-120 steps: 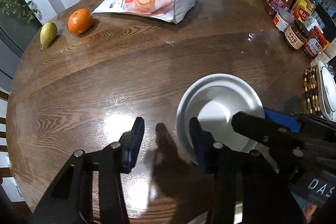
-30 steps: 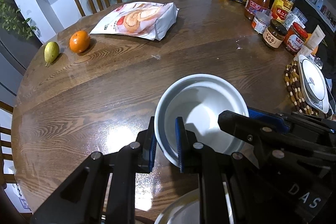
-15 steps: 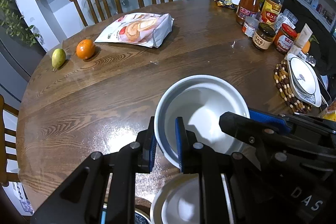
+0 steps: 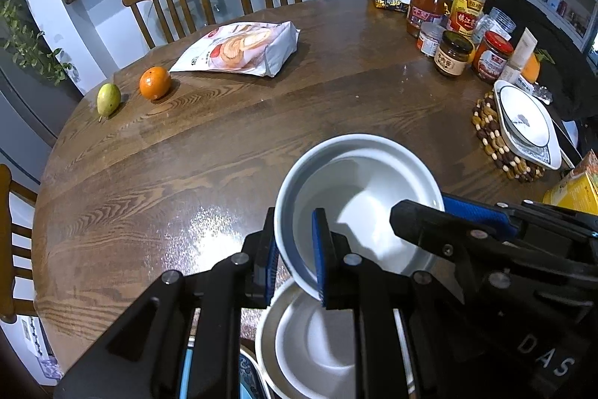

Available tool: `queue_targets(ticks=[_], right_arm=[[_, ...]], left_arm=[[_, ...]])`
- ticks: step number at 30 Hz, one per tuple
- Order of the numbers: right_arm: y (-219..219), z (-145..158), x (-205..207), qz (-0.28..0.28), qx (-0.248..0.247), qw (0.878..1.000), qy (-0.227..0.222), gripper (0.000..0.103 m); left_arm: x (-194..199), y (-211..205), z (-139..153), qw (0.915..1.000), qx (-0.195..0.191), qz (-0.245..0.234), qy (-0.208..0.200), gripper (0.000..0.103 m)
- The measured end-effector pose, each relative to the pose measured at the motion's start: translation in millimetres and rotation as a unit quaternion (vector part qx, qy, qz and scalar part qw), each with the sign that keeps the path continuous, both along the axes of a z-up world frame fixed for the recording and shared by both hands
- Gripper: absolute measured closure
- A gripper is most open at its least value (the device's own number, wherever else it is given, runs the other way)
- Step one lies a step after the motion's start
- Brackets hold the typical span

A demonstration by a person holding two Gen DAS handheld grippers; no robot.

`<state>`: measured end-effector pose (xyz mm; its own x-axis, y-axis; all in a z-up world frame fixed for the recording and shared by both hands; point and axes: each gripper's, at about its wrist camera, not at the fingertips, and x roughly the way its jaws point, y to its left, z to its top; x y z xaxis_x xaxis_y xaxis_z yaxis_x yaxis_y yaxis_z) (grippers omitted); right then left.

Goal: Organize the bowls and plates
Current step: 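Carry the nested white bowls toward the teal dish and lower them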

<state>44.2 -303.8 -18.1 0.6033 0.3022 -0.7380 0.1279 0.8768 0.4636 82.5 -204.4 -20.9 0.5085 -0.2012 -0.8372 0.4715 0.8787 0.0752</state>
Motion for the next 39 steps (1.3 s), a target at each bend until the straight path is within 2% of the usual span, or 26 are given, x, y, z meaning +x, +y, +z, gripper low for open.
queue_targets(ticks=[39], right_arm=[[8,-3,-66,0.006,-0.002,1.000,0.007,0.078]], left_arm=[[-69,6,-5,1.0000,0.004,0.000,-0.002,0.088]])
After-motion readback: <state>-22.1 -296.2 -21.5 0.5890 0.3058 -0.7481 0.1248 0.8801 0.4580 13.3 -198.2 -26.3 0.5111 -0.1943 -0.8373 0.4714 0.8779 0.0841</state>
